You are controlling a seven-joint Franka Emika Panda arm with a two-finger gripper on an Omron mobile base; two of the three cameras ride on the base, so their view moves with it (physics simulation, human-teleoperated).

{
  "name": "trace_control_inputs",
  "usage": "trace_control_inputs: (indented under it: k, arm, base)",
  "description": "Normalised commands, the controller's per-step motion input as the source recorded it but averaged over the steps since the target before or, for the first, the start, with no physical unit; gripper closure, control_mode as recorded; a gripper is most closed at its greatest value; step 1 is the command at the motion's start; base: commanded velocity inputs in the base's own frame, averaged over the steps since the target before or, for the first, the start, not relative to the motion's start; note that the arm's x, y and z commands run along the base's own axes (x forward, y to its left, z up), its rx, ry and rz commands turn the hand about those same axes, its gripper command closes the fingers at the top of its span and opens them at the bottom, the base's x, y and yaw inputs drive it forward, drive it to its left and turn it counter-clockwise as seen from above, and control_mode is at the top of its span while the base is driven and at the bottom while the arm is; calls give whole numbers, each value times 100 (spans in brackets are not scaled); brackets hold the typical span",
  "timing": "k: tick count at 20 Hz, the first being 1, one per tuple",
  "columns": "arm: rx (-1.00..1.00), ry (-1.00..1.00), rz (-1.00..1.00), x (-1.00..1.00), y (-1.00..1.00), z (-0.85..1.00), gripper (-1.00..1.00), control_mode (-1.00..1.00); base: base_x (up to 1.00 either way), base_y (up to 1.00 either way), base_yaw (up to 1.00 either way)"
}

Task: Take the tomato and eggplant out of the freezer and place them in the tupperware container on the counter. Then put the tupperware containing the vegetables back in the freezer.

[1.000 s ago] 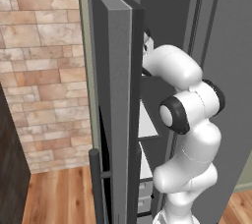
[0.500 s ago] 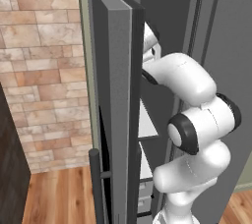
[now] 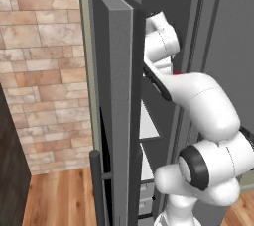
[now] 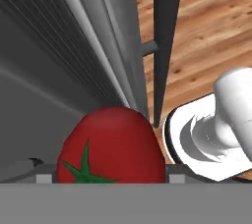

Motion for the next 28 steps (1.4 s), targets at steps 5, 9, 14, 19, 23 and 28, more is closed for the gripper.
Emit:
trace_control_inputs:
  k: [5, 9, 14, 19, 23, 28]
  arm:
    - [5, 0, 1, -100, -6, -18, 100, -100]
    - [0, 0, 8, -93, -20, -19, 100, -100]
    - [0, 0, 12, -70, -40, -22, 100, -100]
    - [0, 0, 14, -39, -64, -39, 100, -100]
    - [1, 0, 18, -14, -71, -44, 100, -100]
    - [0, 0, 10, -13, -31, -31, 100, 100]
  base:
    - [0, 0, 0]
    - [0, 0, 0]
    - [0, 0, 0]
    - [0, 0, 0]
    - [0, 0, 0]
    - [-14, -23, 5]
